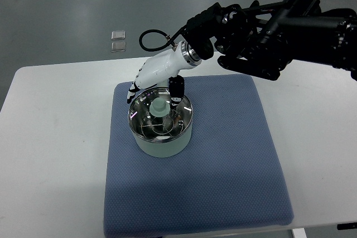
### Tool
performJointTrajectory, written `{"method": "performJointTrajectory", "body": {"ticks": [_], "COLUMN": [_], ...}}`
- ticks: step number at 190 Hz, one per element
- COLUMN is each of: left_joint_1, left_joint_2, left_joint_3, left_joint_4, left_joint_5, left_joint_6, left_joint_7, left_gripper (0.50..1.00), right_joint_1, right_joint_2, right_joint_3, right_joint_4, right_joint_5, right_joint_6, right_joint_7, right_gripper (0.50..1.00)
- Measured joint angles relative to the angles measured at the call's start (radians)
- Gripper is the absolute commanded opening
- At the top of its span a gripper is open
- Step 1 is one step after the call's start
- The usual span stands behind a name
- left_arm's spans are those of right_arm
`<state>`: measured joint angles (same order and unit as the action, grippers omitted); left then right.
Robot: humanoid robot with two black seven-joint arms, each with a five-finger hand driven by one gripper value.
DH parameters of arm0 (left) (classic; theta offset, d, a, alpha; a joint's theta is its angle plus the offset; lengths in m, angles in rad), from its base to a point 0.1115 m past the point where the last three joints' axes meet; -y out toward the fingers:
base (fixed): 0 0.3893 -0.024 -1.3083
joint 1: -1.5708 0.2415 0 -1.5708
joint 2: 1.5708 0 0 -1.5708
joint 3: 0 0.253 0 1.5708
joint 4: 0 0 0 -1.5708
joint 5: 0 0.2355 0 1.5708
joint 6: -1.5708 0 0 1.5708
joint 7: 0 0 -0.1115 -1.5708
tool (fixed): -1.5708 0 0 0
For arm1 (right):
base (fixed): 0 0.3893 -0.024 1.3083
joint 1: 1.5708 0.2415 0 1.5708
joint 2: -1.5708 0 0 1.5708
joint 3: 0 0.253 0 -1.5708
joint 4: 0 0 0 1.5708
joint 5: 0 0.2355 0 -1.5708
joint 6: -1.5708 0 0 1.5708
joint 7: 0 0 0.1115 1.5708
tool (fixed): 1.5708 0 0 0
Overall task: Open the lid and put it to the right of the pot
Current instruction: 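Lower the right hand into the pot and close fingers on the green knob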
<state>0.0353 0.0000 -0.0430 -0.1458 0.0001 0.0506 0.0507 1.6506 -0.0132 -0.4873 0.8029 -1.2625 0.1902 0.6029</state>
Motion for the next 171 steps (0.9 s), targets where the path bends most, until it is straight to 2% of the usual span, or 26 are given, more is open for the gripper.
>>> {"method": "performJointTrajectory", "body": {"ticks": [13,48,113,134,171], "left_joint_1": [0.0,0.0,0.0,0.0,0.0], "left_joint_2": [0.0,0.0,0.0,0.0,0.0], "left_joint_3": [0.0,0.0,0.0,0.0,0.0], "left_joint_4": [0.0,0.0,0.0,0.0,0.0], "left_joint_5": [0.0,0.0,0.0,0.0,0.0], "left_joint_6": [0.0,0.0,0.0,0.0,0.0], "left_joint_7": [0.0,0.0,0.0,0.0,0.0], "left_gripper": [1.0,1.0,1.0,1.0,1.0], "right_joint_1": [0.0,0.002,0.003,0.003,0.003], "right_joint_2": [0.0,-0.001,0.002,0.002,0.002], "right_joint_3": [-0.006,-0.009,-0.029,-0.03,-0.03], "right_joint_4": [0.0,0.001,0.001,0.001,0.001], "right_joint_5": [0.0,0.001,0.003,0.003,0.003], "right_joint_6": [0.004,0.018,0.018,0.017,0.014], "right_joint_7": [0.0,0.0,0.0,0.0,0.0], "right_gripper": [0.795,0.731,0.719,0.646,0.582]}}
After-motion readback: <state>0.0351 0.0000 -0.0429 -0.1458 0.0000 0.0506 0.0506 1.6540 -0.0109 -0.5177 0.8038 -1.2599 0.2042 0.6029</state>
